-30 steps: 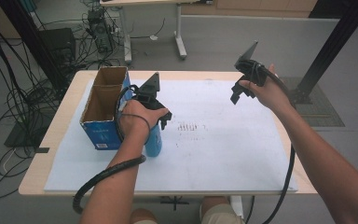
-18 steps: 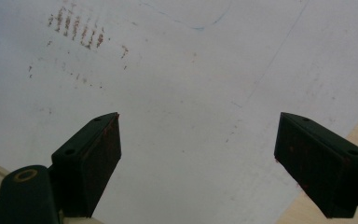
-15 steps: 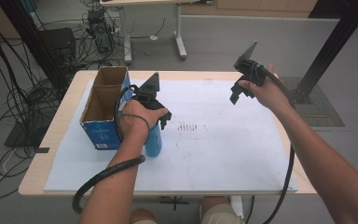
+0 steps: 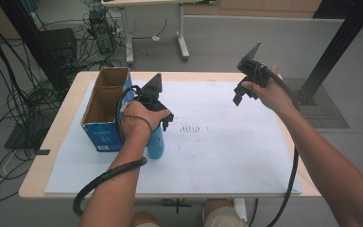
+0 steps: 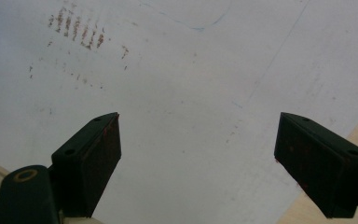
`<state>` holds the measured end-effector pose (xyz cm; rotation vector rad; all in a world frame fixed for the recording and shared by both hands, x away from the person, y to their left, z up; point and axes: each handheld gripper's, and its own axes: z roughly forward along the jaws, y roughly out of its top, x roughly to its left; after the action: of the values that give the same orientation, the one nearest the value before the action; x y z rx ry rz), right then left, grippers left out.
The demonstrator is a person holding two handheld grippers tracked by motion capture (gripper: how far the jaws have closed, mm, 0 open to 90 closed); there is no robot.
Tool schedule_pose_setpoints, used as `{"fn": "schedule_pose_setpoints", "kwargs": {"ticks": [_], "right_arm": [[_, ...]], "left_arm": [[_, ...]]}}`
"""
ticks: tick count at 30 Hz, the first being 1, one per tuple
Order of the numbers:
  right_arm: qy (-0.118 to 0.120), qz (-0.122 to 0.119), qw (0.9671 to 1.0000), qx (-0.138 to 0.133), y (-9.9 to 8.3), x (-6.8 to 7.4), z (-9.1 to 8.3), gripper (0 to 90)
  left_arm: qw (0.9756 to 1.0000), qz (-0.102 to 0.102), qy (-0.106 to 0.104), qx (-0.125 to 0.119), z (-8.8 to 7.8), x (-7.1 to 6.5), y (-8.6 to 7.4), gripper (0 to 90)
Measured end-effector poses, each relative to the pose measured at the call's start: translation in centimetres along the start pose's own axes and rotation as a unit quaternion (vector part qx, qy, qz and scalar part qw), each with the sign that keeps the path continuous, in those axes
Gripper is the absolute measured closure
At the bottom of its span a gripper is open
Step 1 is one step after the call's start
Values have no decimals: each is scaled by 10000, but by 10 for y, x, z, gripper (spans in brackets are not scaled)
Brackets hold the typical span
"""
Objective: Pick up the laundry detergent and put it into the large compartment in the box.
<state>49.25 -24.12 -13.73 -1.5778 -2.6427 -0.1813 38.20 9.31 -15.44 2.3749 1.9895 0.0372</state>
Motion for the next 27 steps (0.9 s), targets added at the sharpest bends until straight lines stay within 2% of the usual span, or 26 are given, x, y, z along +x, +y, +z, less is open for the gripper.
{"fn": "schedule_pose_setpoints", "kwargs": {"ticks": [13, 27], "right_arm": [[12, 20, 10000, -8, -1, -1, 0, 145], [17, 16, 10000, 8, 0, -1, 1, 144]], "left_arm": [[9999, 77, 51, -69, 0, -5, -2, 223], [9999, 96, 67, -80, 2, -5, -3, 236]]}}
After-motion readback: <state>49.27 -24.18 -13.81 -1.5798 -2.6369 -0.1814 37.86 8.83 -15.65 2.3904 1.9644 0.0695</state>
